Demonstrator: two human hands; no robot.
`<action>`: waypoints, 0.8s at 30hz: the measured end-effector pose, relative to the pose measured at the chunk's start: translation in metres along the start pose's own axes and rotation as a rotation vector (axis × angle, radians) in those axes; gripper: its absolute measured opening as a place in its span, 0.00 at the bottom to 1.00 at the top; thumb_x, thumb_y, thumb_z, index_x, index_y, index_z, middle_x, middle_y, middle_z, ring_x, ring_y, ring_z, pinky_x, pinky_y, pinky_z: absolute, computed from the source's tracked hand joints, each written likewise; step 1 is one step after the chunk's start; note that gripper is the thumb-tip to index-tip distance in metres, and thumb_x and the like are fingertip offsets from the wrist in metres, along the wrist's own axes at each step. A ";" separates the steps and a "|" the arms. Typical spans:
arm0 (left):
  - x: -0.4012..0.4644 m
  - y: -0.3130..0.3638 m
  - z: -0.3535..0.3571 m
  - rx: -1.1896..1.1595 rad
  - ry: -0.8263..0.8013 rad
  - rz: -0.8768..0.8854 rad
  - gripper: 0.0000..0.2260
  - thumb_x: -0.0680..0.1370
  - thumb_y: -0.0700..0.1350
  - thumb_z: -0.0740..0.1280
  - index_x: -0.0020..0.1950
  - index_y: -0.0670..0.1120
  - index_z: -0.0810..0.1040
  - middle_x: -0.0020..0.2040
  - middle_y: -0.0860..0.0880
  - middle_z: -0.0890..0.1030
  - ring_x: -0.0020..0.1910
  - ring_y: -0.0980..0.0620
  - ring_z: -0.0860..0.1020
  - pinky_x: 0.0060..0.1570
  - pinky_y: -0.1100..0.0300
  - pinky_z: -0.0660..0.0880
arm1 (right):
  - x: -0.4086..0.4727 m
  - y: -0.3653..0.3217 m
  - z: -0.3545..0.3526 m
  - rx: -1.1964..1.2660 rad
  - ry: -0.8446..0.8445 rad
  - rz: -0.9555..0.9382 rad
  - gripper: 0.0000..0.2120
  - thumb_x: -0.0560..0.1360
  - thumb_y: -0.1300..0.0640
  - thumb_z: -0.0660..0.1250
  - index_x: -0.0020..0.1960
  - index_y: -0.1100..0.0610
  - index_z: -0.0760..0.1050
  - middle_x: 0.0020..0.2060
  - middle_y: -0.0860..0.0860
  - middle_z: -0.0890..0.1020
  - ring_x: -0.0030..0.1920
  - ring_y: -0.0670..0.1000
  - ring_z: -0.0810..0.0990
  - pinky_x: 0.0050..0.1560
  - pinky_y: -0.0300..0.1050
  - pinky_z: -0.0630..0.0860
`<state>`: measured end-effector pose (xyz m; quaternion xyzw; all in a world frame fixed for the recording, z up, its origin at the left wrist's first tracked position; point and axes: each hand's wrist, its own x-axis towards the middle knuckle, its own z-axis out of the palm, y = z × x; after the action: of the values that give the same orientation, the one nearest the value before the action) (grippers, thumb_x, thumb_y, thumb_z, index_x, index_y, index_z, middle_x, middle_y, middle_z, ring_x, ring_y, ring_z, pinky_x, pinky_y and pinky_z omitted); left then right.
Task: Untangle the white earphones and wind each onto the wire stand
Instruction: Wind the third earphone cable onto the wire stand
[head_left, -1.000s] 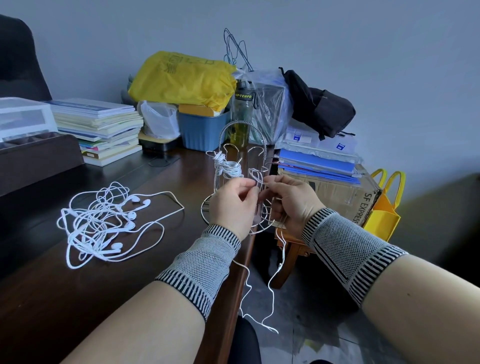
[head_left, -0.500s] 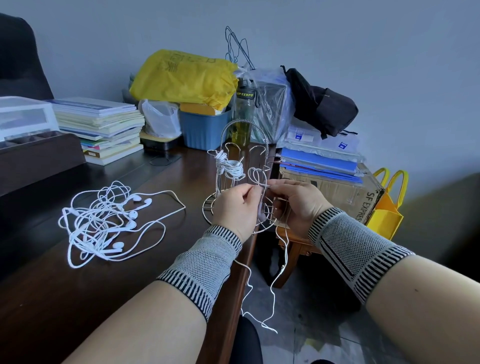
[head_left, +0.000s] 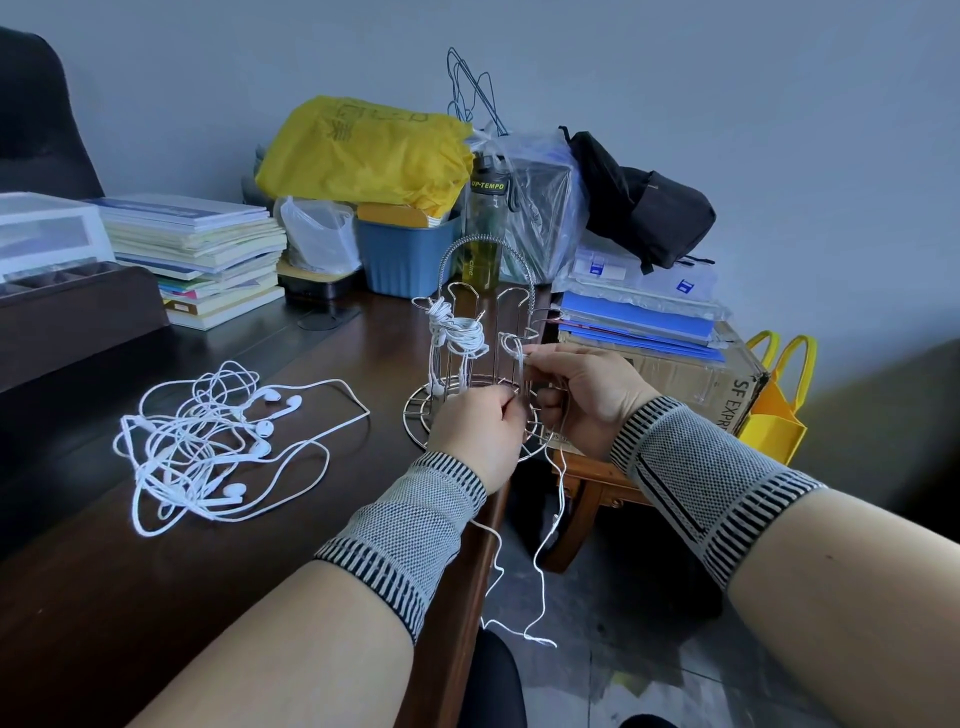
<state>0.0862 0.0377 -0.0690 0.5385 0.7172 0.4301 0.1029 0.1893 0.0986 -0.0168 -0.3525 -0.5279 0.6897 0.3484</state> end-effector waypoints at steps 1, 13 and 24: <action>0.001 -0.001 0.000 0.013 -0.006 -0.013 0.16 0.80 0.48 0.59 0.38 0.43 0.78 0.35 0.44 0.82 0.37 0.43 0.81 0.43 0.49 0.79 | 0.001 0.000 0.000 -0.006 -0.002 0.001 0.08 0.78 0.65 0.63 0.43 0.58 0.78 0.28 0.51 0.77 0.25 0.46 0.64 0.24 0.35 0.61; 0.003 0.000 0.001 0.038 -0.052 -0.075 0.14 0.80 0.49 0.58 0.42 0.46 0.80 0.39 0.47 0.84 0.41 0.46 0.83 0.48 0.50 0.79 | -0.003 -0.002 0.001 -0.212 0.027 -0.175 0.06 0.74 0.60 0.71 0.38 0.56 0.79 0.21 0.44 0.74 0.23 0.46 0.60 0.23 0.38 0.56; -0.004 0.016 -0.009 0.269 -0.020 -0.041 0.14 0.80 0.53 0.61 0.44 0.47 0.81 0.39 0.50 0.82 0.44 0.46 0.80 0.44 0.57 0.74 | 0.006 0.004 0.007 -0.401 0.109 -0.361 0.13 0.74 0.58 0.71 0.31 0.54 0.76 0.20 0.42 0.70 0.24 0.45 0.66 0.26 0.38 0.66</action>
<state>0.0931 0.0302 -0.0530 0.5368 0.7784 0.3223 0.0457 0.1801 0.0993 -0.0199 -0.3512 -0.6887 0.4782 0.4168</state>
